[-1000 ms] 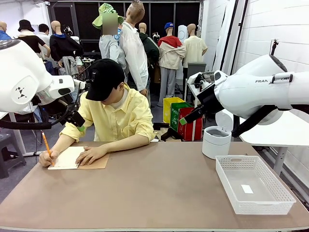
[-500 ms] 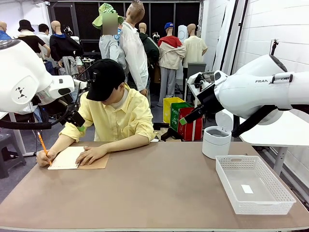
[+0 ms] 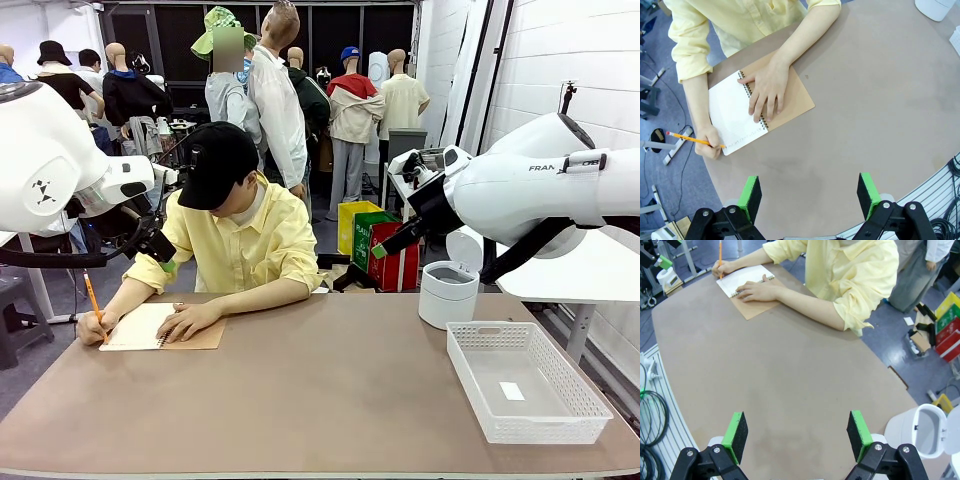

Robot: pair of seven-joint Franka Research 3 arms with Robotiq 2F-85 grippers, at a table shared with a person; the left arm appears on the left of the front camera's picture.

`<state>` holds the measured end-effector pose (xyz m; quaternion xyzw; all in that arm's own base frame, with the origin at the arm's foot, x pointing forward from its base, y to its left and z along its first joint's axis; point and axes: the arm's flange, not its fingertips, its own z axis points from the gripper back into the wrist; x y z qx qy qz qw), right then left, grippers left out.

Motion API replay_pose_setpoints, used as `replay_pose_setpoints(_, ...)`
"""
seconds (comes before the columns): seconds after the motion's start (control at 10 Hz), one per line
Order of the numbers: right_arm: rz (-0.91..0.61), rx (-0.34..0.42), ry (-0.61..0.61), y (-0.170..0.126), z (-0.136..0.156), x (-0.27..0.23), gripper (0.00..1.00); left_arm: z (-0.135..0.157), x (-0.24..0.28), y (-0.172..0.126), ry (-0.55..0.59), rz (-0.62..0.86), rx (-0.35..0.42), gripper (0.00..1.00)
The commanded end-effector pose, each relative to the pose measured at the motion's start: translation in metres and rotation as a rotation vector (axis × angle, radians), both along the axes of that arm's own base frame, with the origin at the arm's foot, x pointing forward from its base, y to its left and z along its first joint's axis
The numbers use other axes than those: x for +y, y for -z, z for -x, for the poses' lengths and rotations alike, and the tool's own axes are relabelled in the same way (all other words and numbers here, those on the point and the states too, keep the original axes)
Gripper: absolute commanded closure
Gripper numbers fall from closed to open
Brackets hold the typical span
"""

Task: Sort the paper based on its condition.
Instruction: If a person hands you a paper, place it in the Organizing basket , and if it's crumpled, put it in the Trash can.

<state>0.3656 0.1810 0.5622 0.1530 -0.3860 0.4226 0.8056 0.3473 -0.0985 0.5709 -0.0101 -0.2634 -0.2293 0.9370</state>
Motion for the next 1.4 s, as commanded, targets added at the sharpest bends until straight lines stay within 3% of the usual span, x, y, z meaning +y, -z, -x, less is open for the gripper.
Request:
replay_pose_setpoints(0.0,-0.003,0.005,-0.003,0.002,0.0015,-0.0011,0.0,0.0004,0.0011,-0.001,0.0,-0.005,-0.004,0.0)
replay_pose_setpoints(1.3,-0.003,0.005,-0.003,0.002,0.0015,-0.0011,0.0,0.0004,0.0011,-0.001,0.0,-0.005,-0.004,0.0)
